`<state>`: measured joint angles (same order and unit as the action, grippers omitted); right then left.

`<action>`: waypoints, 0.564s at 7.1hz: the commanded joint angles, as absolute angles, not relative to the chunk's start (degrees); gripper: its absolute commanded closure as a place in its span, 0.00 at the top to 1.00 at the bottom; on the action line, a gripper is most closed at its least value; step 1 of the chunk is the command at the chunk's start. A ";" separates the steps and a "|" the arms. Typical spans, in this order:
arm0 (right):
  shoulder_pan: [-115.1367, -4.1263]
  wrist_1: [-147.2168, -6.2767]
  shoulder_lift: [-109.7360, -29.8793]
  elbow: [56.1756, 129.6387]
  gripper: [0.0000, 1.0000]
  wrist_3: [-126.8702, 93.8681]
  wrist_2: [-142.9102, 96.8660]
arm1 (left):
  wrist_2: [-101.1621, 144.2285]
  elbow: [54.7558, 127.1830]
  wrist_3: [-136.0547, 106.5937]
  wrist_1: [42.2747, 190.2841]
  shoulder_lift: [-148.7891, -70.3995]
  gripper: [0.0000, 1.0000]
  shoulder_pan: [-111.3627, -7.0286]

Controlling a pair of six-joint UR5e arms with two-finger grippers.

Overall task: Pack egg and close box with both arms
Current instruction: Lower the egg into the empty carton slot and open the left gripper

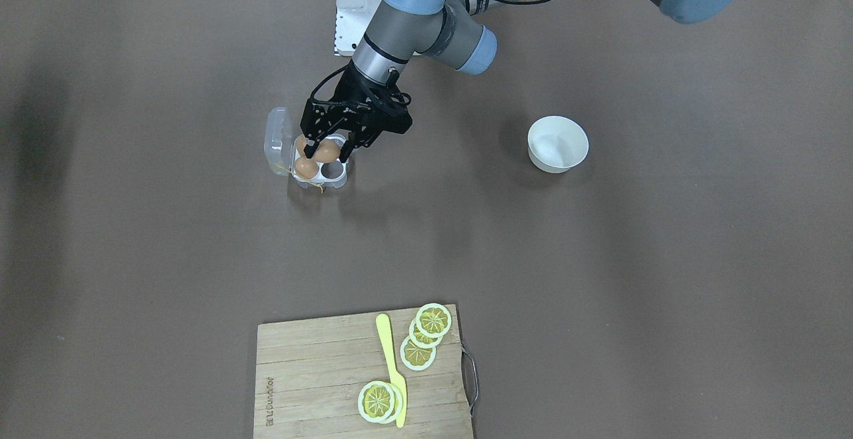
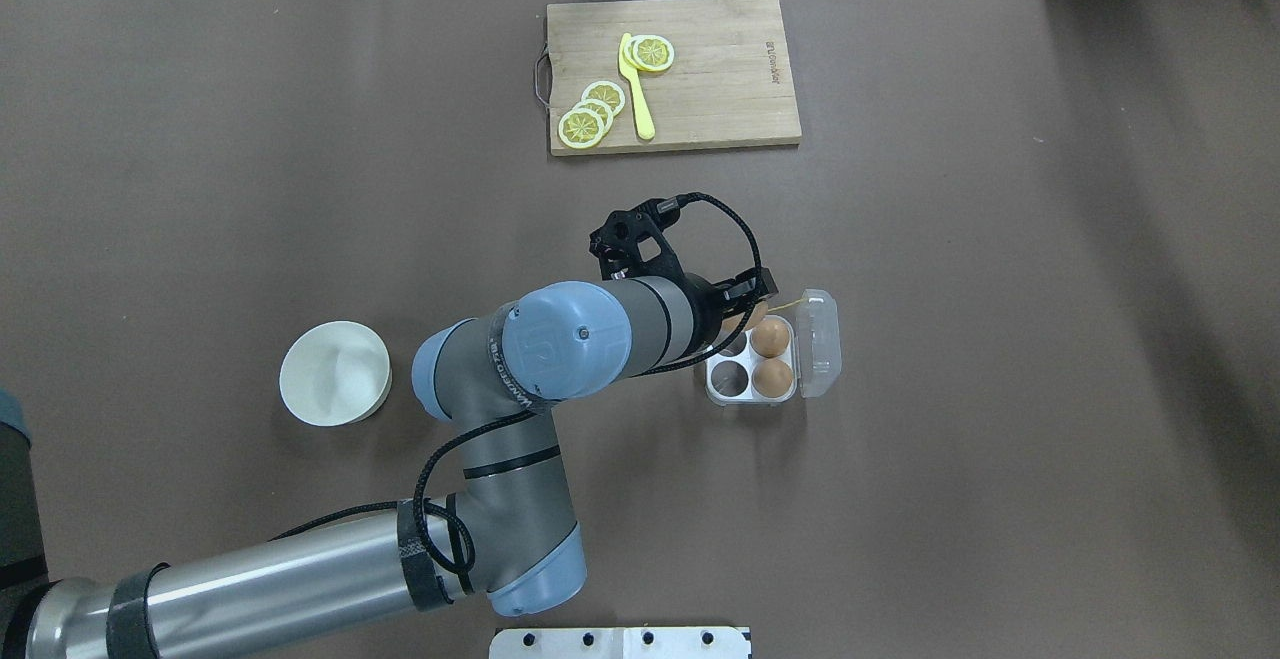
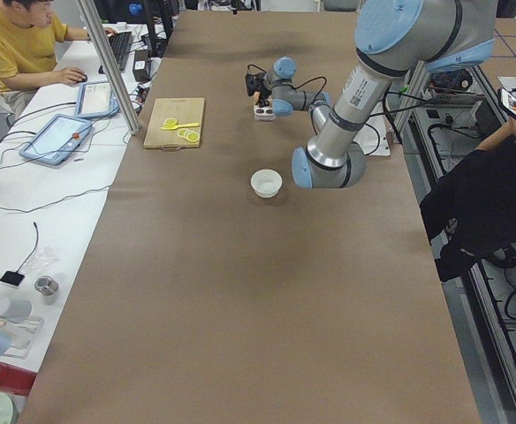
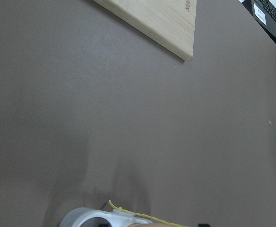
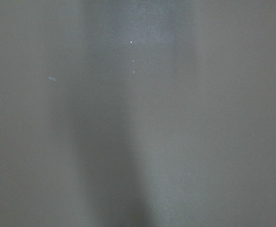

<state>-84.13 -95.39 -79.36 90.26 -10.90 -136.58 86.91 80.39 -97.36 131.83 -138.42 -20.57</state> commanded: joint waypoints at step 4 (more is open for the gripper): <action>-84.20 -95.45 -79.37 90.35 1.00 -10.90 -136.58 | 86.84 80.86 -97.21 131.92 -138.34 0.99 -20.39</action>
